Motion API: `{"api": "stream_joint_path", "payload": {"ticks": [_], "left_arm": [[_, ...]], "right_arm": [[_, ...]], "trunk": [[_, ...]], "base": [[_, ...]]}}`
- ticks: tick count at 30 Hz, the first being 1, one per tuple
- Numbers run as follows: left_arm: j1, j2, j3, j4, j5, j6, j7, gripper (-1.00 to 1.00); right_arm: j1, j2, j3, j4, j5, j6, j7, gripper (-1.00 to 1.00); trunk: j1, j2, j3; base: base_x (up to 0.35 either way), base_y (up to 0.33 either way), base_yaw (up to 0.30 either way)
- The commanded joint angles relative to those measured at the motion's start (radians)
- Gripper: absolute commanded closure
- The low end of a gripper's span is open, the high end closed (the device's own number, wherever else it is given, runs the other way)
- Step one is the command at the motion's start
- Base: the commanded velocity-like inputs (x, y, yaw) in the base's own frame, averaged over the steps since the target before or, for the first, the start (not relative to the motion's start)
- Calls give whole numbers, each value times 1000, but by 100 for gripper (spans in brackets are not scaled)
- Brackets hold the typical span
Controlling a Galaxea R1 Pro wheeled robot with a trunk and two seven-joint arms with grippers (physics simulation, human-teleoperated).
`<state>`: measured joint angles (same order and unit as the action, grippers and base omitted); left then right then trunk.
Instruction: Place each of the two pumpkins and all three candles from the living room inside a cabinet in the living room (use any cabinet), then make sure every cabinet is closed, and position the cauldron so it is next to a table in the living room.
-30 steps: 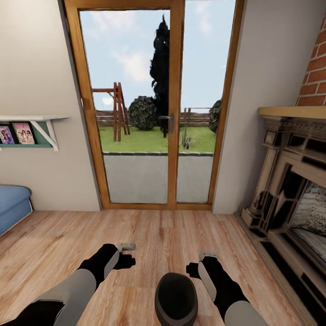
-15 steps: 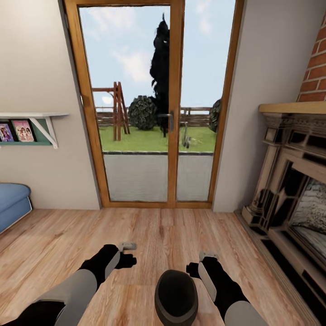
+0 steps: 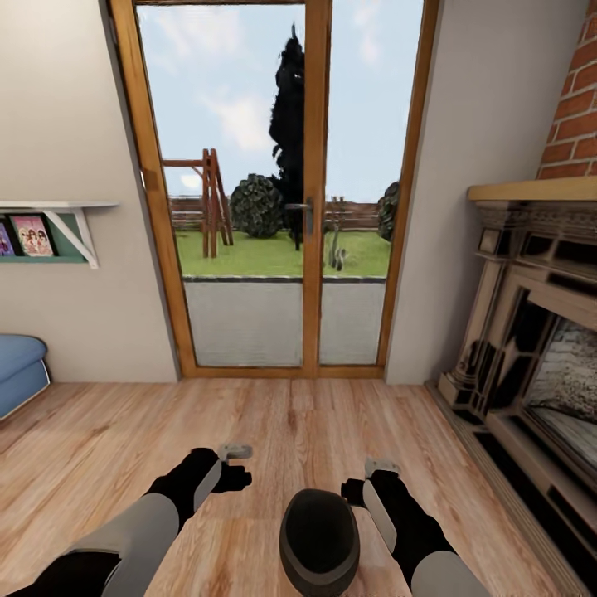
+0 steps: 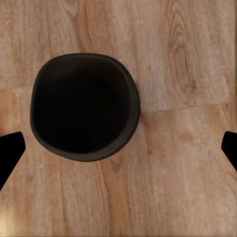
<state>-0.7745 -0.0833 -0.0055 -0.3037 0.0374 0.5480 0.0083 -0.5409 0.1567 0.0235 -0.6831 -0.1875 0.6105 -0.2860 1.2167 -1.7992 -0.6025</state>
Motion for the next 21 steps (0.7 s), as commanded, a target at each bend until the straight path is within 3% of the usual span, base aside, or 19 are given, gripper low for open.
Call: {"api": "stream_joint_path", "payload": {"ticks": [1,10,21], "left_arm": [[0,0,-1,-2,4,6,1,-100],[0,-1,-1,-2,4,6,1,-100],[-1,-3,-1,-2,3,6,2,-100]], "right_arm": [[-1,0,3,-1,-10,2,-9,-100],[-1,0,3,-1,-10,2,-8,-100],[-1,1,3,-1,-10,2,-7,-100]], "trunk": [[4,-8,-4],[38,-71,-32],[38,-71,-32]], "base": [[0,0,-133],[0,0,-39],[0,-25,-2]]}}
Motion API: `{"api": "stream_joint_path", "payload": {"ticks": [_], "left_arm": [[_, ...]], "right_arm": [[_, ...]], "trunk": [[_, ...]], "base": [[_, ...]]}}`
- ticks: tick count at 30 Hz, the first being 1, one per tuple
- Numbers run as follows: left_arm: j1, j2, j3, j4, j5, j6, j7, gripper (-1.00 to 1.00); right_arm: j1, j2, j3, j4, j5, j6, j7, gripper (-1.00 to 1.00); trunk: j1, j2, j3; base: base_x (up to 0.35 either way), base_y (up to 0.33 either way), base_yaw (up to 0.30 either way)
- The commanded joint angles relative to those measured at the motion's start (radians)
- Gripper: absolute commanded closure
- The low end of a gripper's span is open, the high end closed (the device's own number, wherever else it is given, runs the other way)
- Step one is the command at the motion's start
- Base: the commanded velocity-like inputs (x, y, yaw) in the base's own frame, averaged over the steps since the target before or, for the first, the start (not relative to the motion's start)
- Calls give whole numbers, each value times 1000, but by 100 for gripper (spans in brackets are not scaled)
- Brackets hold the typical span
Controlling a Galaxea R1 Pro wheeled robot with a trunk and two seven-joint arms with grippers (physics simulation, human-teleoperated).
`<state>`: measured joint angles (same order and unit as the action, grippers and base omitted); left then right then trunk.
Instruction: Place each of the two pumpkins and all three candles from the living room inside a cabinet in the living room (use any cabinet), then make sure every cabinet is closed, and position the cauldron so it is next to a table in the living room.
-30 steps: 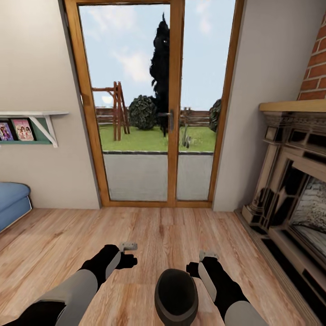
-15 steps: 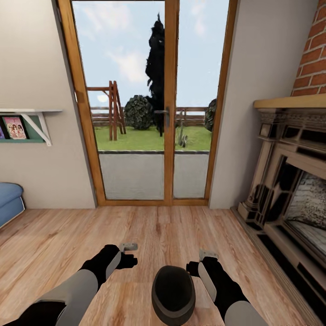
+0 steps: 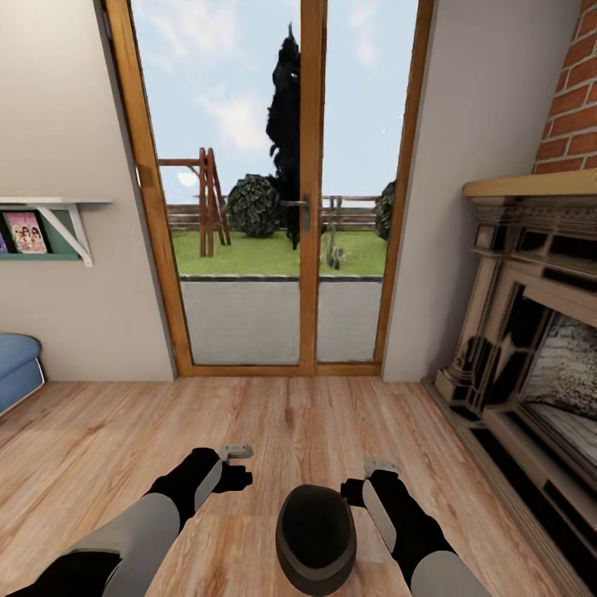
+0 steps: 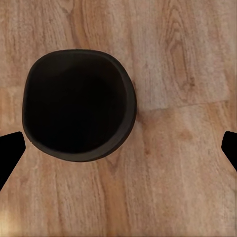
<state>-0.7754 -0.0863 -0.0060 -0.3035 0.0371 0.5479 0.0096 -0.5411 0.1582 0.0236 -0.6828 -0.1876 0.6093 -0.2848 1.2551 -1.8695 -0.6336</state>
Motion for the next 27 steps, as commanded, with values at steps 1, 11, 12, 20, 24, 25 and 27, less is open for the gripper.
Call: {"api": "stream_joint_path", "payload": {"ticks": [1,11,12,20,24,25,27], "left_arm": [[0,0,-1,-2,4,6,1,-100],[-1,0,0,-2,4,6,1,-100],[-1,0,0,-2,4,6,1,-100],[-1,-1,-1,-2,4,6,1,-100],[-1,-1,0,-2,4,6,0,-100],[-1,-1,0,-2,4,6,-2,-100],[-1,-1,-1,-2,4,7,-9,-100]], "right_arm": [[0,0,3,-1,-10,3,-8,-100],[0,0,3,-1,-10,3,-8,-100],[0,0,3,0,-10,3,-8,-100],[0,2,4,0,-10,3,-8,-100],[0,7,4,-1,-10,3,-2,-100],[0,8,4,-1,-10,3,4,-100],[0,10,4,-1,-10,3,23,-100]], "trunk": [[0,-1,-1],[0,-1,-1],[0,-1,-1],[0,-1,-1],[0,-1,-1],[0,-1,-1],[0,-1,-1]], "base": [[0,-174,0],[0,-145,0],[0,-228,0],[0,-112,0],[0,-165,0],[0,-88,0],[0,-63,0]]}}
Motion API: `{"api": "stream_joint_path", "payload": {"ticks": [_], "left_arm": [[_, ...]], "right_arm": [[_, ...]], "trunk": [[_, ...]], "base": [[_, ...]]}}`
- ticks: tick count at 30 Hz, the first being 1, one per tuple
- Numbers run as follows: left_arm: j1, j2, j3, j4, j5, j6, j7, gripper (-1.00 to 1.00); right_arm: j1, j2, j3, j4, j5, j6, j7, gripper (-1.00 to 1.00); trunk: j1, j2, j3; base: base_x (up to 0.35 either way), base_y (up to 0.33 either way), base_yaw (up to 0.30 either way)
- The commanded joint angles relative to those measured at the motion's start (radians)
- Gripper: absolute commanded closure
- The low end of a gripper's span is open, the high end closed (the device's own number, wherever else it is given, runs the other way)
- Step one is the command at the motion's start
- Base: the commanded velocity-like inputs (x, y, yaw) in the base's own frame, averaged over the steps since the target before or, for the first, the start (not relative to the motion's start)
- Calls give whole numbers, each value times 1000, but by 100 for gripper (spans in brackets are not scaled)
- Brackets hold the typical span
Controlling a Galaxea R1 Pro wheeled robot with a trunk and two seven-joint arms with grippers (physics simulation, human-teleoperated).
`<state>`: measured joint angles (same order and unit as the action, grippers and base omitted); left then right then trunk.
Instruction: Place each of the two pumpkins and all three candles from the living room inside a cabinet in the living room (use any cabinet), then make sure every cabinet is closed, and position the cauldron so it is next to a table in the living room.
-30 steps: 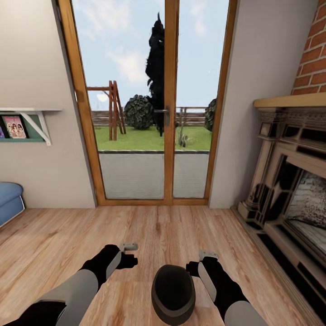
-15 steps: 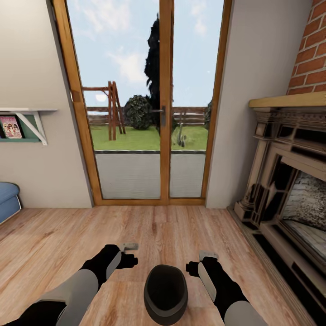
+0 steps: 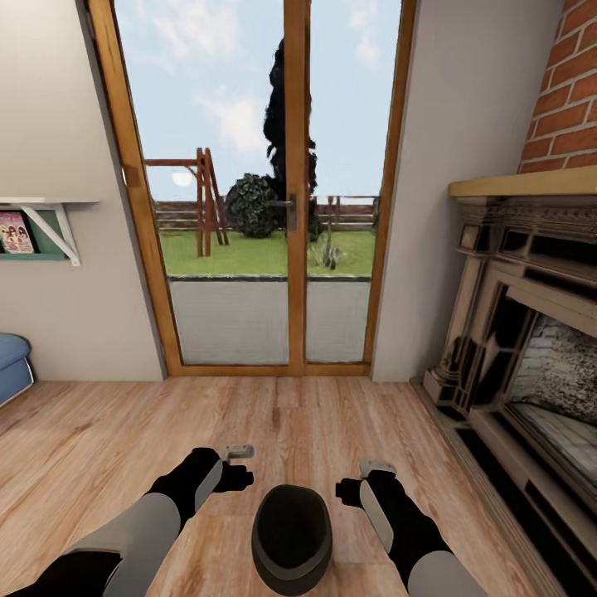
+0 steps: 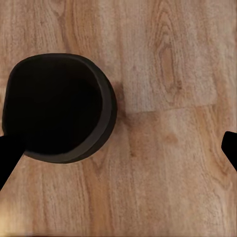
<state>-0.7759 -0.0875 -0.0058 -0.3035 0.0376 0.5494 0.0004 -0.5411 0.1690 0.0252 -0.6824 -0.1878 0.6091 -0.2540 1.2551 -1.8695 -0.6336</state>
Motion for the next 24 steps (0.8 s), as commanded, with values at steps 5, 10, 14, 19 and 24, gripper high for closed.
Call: {"api": "stream_joint_path", "payload": {"ticks": [5,10,14,19,24], "left_arm": [[0,-2,-2,-1,2,9,-53,-100],[0,-3,-3,0,0,17,-81,-100],[-1,-6,-3,0,0,20,-82,-100],[-2,-19,-3,1,-2,24,-73,-100],[-2,-25,-3,2,-1,50,-71,-100]], "right_arm": [[-5,3,12,-1,-11,9,56,-100],[-64,6,27,62,-29,40,84,-100],[-104,6,32,132,-39,47,89,-100],[-120,6,36,165,-61,47,91,-100],[-123,6,42,198,-66,45,91,-100]], "trunk": [[0,-1,-1],[0,-1,-1],[0,-1,-1],[0,-1,-1],[0,-1,-1]], "base": [[0,-24,0],[0,-6,0],[0,-1,0],[0,0,0],[0,0,0]]}}
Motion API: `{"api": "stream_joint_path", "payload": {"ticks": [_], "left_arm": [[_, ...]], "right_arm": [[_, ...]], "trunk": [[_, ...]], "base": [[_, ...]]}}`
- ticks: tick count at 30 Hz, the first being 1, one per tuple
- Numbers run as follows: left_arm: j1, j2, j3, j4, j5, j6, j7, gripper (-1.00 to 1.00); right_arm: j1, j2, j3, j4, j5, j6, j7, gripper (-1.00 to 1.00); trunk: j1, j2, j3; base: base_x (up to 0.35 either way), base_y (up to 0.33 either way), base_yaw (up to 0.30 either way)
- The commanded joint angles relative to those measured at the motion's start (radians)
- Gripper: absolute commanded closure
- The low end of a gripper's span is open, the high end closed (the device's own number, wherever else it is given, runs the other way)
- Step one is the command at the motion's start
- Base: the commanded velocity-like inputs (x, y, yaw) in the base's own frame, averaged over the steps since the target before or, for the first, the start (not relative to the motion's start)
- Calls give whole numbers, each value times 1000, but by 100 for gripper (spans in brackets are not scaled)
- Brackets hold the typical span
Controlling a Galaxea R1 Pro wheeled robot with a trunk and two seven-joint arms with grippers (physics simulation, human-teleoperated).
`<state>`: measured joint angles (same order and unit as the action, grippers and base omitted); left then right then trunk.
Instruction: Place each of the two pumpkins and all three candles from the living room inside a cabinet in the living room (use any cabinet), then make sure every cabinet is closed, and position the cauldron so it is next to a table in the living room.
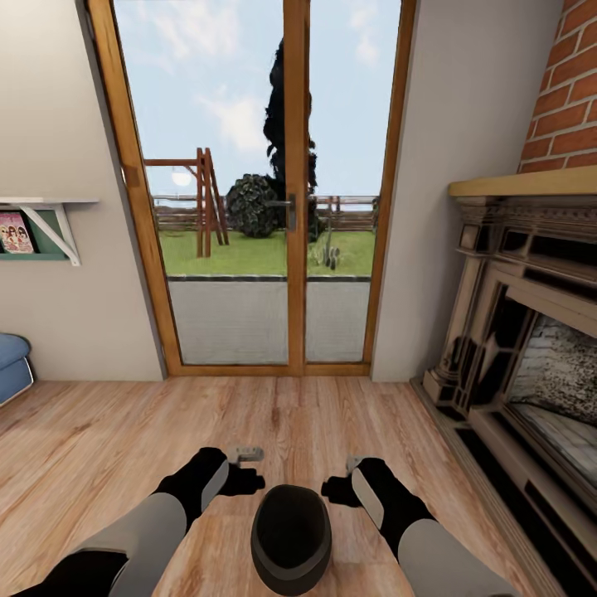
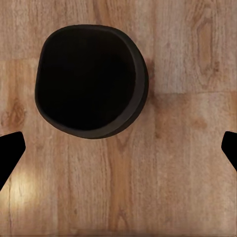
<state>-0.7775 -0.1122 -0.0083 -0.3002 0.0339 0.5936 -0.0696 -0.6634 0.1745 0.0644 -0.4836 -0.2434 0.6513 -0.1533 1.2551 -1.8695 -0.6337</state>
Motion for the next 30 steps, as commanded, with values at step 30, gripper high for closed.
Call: {"api": "stream_joint_path", "payload": {"ticks": [30], "left_arm": [[-3,1,-1,1,7,49,-12,-100]], "right_arm": [[2,0,12,17,-12,-68,26,-100]], "trunk": [[61,-112,-51]], "base": [[0,0,0]]}}
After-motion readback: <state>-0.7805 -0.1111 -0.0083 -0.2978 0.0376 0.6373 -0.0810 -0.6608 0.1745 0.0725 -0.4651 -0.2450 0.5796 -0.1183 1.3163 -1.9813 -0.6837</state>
